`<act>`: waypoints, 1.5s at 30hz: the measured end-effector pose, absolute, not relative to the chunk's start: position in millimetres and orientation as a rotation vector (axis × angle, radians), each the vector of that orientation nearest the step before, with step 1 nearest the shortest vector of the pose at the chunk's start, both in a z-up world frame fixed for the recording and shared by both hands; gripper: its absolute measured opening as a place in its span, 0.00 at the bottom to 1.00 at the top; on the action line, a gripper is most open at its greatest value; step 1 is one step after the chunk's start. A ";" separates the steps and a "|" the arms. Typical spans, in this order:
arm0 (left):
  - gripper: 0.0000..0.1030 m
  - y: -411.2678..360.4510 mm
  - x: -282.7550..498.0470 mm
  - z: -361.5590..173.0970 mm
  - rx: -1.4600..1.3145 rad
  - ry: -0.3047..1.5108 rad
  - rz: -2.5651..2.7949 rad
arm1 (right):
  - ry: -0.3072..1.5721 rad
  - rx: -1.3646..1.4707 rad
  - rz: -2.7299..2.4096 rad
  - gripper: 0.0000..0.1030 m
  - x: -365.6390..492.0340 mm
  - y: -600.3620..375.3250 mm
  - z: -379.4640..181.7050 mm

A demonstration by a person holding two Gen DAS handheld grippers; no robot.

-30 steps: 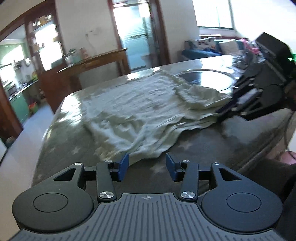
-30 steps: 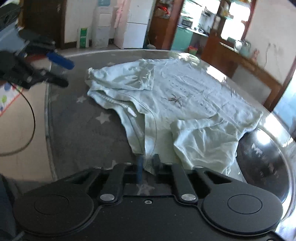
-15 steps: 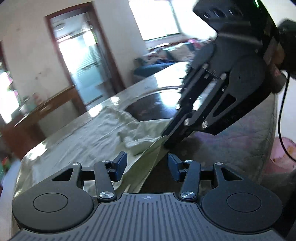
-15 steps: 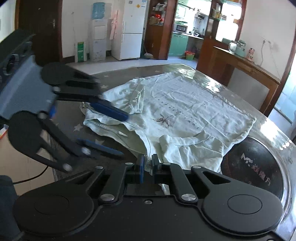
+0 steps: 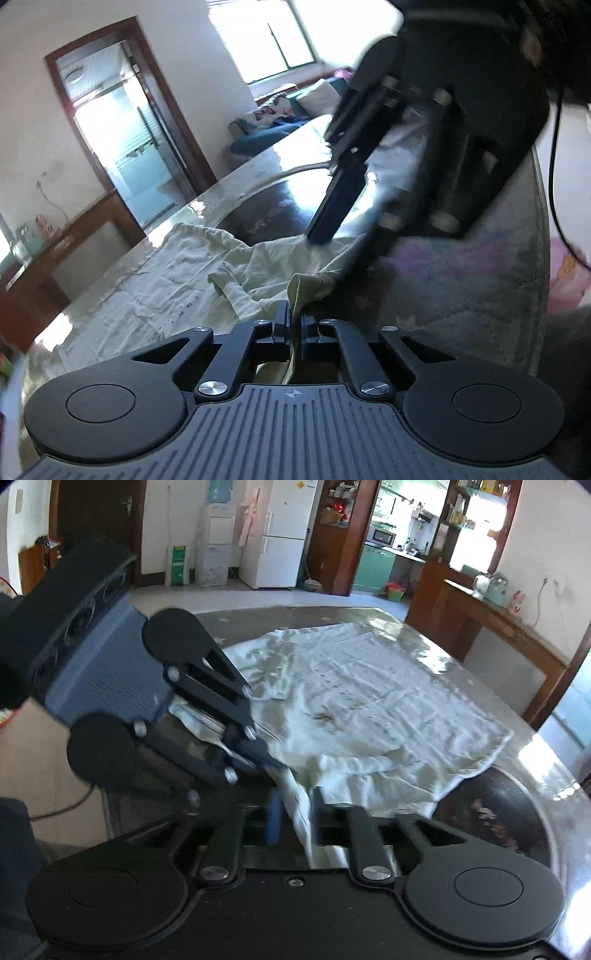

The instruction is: Fold clothes

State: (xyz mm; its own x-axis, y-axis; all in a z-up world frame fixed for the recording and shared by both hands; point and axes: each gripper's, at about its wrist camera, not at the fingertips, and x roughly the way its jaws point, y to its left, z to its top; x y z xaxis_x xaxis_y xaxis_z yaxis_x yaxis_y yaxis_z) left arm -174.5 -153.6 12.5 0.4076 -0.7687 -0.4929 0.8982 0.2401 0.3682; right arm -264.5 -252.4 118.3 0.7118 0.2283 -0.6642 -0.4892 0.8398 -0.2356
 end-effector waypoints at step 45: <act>0.16 -56.7 -151.5 -10.6 0.759 0.370 -0.972 | 0.622 -0.151 0.278 0.05 -199.3 -278.4 143.5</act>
